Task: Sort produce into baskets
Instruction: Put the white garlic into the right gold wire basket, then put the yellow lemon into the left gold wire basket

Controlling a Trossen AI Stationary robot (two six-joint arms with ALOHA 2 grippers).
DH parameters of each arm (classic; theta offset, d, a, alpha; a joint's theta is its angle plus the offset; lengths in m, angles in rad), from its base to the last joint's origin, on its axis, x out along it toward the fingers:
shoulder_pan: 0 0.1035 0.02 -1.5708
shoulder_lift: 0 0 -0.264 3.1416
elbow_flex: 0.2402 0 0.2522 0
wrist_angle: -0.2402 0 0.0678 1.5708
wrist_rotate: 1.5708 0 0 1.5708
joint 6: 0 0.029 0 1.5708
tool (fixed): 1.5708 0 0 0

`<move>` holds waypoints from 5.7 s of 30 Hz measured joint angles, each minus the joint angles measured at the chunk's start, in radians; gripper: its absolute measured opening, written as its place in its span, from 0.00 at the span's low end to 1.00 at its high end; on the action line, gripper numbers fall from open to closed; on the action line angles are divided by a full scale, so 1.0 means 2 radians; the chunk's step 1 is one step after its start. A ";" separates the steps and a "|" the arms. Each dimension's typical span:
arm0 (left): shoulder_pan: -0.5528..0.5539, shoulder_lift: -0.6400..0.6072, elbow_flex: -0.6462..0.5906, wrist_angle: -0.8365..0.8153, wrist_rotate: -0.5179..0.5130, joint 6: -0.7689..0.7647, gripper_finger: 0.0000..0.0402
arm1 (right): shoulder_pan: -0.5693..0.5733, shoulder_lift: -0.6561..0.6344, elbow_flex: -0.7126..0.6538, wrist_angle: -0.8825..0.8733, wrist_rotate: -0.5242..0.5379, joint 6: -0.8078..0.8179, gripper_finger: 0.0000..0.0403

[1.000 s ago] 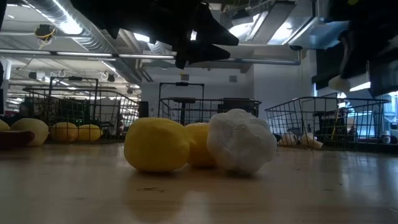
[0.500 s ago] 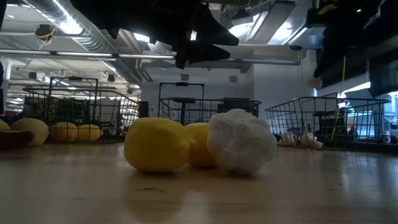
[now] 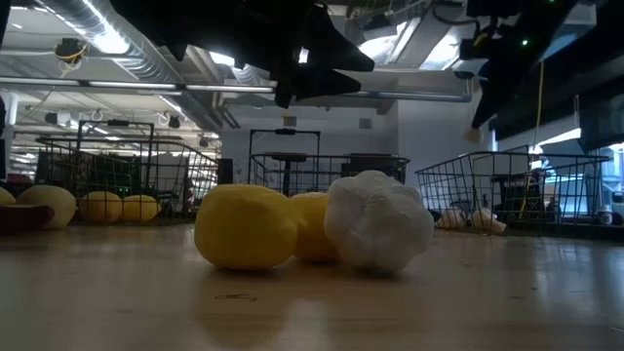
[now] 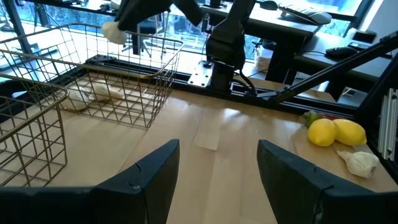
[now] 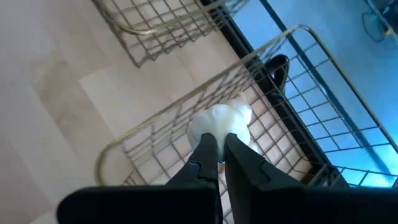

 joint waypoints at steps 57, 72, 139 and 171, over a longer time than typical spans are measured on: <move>0.000 0.000 0.000 -0.001 0.000 0.007 0.53 | -0.326 0.299 0.000 0.166 -0.161 -0.077 0.06; 0.000 0.000 0.000 -0.001 0.000 0.007 0.53 | -0.325 0.248 0.018 0.134 -0.153 -0.106 0.32; 0.000 0.000 0.000 0.000 0.000 0.010 0.53 | 0.507 -0.044 -0.070 -0.068 -0.253 0.585 0.32; 0.000 0.000 0.000 0.000 0.000 0.037 0.53 | 0.639 0.133 -0.144 0.175 -0.330 0.676 0.66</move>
